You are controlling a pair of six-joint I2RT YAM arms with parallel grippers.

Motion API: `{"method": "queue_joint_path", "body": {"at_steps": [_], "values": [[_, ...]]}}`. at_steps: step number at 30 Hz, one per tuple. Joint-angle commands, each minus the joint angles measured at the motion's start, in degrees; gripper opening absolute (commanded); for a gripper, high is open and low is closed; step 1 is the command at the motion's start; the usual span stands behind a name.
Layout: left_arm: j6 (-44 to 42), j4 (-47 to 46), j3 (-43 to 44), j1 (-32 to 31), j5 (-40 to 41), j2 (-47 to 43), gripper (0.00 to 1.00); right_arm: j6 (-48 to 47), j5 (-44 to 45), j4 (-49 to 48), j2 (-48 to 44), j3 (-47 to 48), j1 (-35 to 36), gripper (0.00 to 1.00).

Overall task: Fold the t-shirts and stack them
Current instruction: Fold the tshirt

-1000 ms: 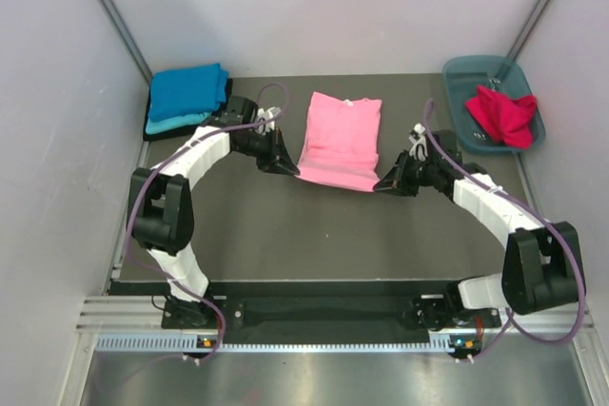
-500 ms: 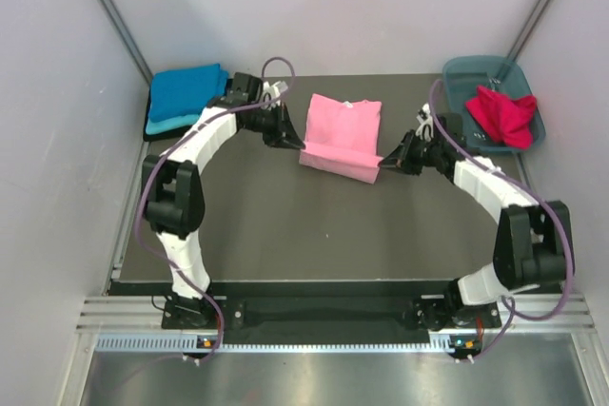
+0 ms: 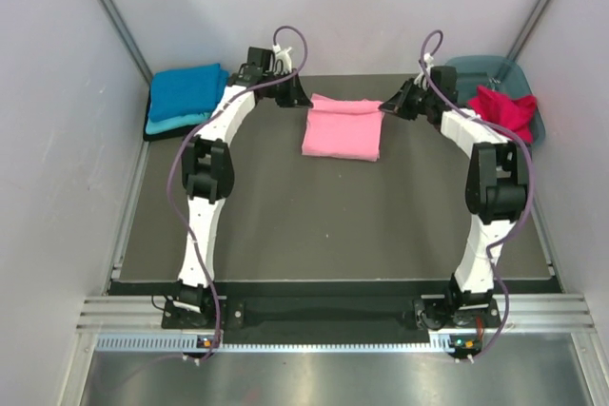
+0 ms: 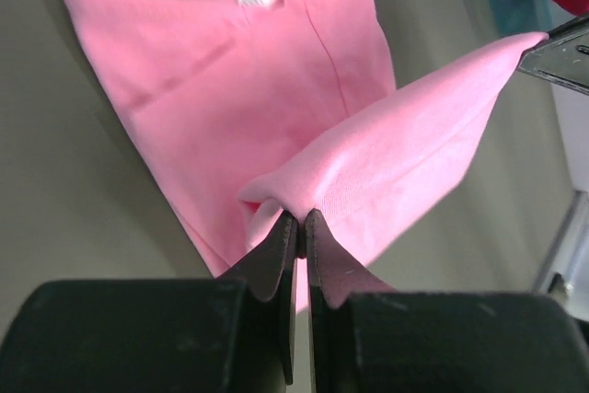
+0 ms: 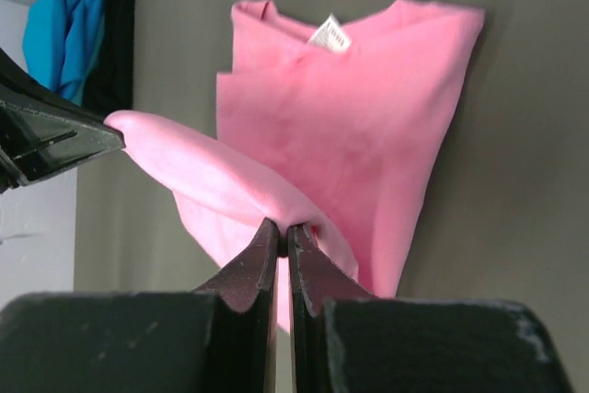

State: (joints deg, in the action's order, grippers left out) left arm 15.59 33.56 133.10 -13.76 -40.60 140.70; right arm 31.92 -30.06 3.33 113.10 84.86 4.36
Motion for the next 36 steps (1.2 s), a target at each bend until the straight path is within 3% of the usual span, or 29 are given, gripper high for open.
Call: {"method": "queue_joint_path", "body": {"at_steps": [1, 8, 9, 10, 11, 12, 13, 17, 20, 23, 28, 36], "values": [[-2.41, -7.1, 6.55, 0.75, 3.05, 3.43, 0.0, -1.6, 1.32, -5.26, 3.35, 6.27, -1.55, 0.0], [-2.68, -17.38, 10.95, 0.58, 7.81, 9.32, 0.0, -1.95, 2.2, -7.64, 8.53, 10.5, -2.16, 0.0], [-1.89, -20.78, 10.95, 0.58, 7.99, 10.02, 0.08, -1.95, 2.03, -8.42, 9.67, 10.76, -2.34, 0.01], [-1.62, -22.12, 11.04, 0.58, 8.34, 10.38, 0.29, -2.04, 1.51, -11.48, 10.29, 11.2, -2.34, 0.09], [-1.53, -23.27, 12.09, 0.31, 11.13, 10.64, 0.35, -3.0, 0.11, -12.9, 11.52, 11.73, -2.34, 0.47], [-1.62, -23.37, 12.79, 0.05, 13.42, 10.73, 0.39, -3.62, -1.73, -13.35, 11.79, 12.78, -2.08, 0.62], [-1.79, -22.15, 13.5, -0.47, 15.62, 10.3, 0.45, -4.23, -1.49, -12.57, 11.53, 14.53, -1.99, 0.66], [-2.06, -17.93, 9.4, -1.09, 24.67, 3.63, 0.6, -5.56, -3.15, -10.11, 6.28, 14.9, -2.69, 0.66], [-3.38, -12.66, 3.08, -0.66, 23.65, -3.57, 0.7, -5.2, -6.05, -7.47, 2.93, 11.04, -2.95, 0.64], [-3.2, -8.62, -4.57, 0.75, 15.31, -6.57, 0.72, -6.77, -9.74, -3.7, 2.56, 7.26, -2.52, 0.59], [-3.2, -4.12, -10.21, 2.59, 1.6, -7.02, 0.71, -11.17, -10.37, 0.53, 5.64, 5.75, -2.34, 0.57], [-3.12, -4.29, -9.88, 2.77, -7.3, -0.35, 0.73, -16.01, -9.22, 4.4, 10.03, 9.8, -3.13, 0.57]]}}
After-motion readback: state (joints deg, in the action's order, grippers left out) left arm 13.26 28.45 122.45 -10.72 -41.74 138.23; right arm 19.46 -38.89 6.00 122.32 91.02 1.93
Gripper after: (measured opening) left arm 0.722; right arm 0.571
